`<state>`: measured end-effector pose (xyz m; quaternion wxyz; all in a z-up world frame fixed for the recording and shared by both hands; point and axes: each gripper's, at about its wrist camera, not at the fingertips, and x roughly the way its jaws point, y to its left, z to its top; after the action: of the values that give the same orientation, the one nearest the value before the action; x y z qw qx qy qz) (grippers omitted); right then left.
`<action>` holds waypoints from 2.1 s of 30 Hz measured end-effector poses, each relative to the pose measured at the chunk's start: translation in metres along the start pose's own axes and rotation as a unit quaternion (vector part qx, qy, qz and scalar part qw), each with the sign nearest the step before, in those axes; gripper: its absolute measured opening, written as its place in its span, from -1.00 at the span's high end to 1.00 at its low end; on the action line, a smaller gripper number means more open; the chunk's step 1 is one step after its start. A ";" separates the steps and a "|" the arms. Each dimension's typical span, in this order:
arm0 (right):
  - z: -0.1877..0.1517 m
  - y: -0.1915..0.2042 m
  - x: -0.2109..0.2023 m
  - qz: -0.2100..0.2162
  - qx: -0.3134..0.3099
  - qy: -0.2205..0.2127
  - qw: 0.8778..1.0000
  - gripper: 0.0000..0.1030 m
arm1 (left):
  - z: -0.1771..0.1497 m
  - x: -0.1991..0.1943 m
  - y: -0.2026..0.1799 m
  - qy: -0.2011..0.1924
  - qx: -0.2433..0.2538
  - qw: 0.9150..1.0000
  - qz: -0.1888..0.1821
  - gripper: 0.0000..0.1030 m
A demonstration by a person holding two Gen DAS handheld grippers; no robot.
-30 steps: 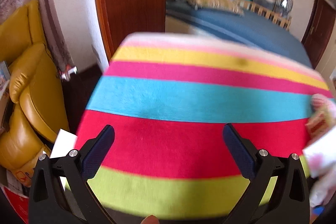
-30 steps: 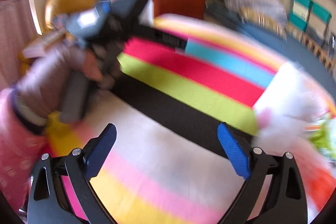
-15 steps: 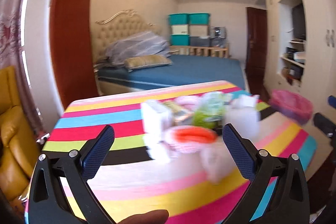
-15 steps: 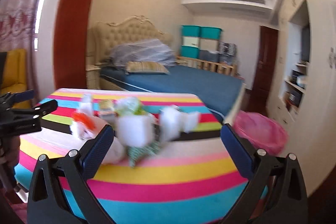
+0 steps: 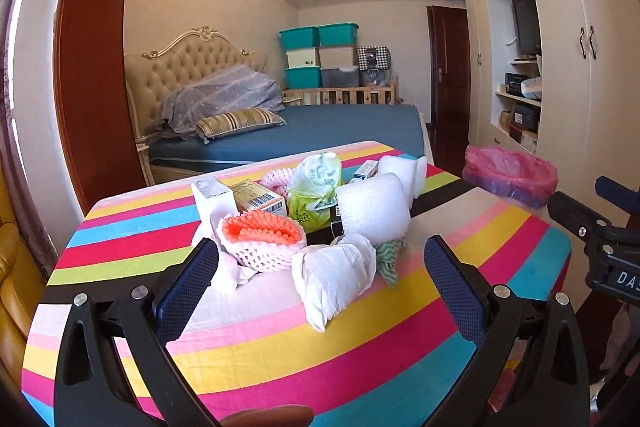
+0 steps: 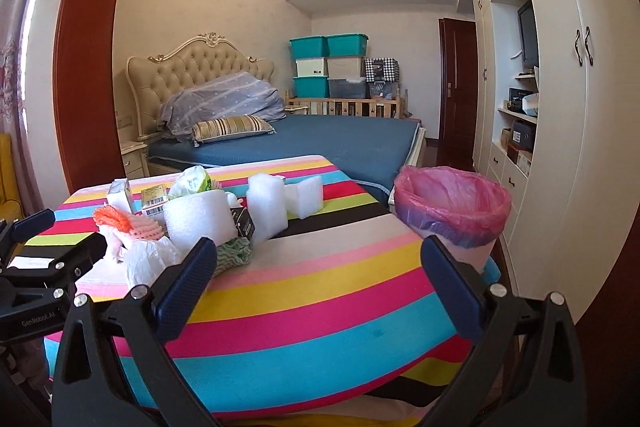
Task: Collect trash
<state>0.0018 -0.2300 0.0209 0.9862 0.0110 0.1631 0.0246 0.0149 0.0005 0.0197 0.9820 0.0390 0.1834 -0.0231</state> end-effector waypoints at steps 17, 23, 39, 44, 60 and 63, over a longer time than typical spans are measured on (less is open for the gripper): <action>0.003 0.002 -0.003 0.007 0.000 -0.010 1.000 -0.91 | -0.001 0.002 0.009 0.009 -0.018 1.000 -0.008 -0.87; 0.003 0.001 -0.003 0.007 0.002 -0.009 1.000 -0.91 | -0.002 0.003 0.009 0.011 -0.020 1.000 -0.008 -0.87; 0.003 0.000 -0.002 0.008 0.010 -0.002 1.000 -0.91 | -0.004 0.005 0.011 0.017 -0.029 0.999 -0.010 -0.87; 0.003 -0.001 -0.002 0.007 0.012 -0.001 1.000 -0.91 | -0.004 0.005 0.011 0.018 -0.030 0.999 -0.011 -0.87; 0.000 -0.002 0.001 0.007 0.019 0.003 1.000 -0.91 | -0.006 0.006 0.011 0.023 -0.034 0.999 -0.011 -0.87; -0.001 -0.001 0.001 0.006 0.018 0.003 1.000 -0.91 | -0.007 0.008 0.010 0.025 -0.036 0.999 -0.010 -0.87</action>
<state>0.0026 -0.2310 0.0197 0.9852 0.0300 0.1662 0.0279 0.0206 0.0105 0.0114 0.9775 0.0028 0.2095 -0.0254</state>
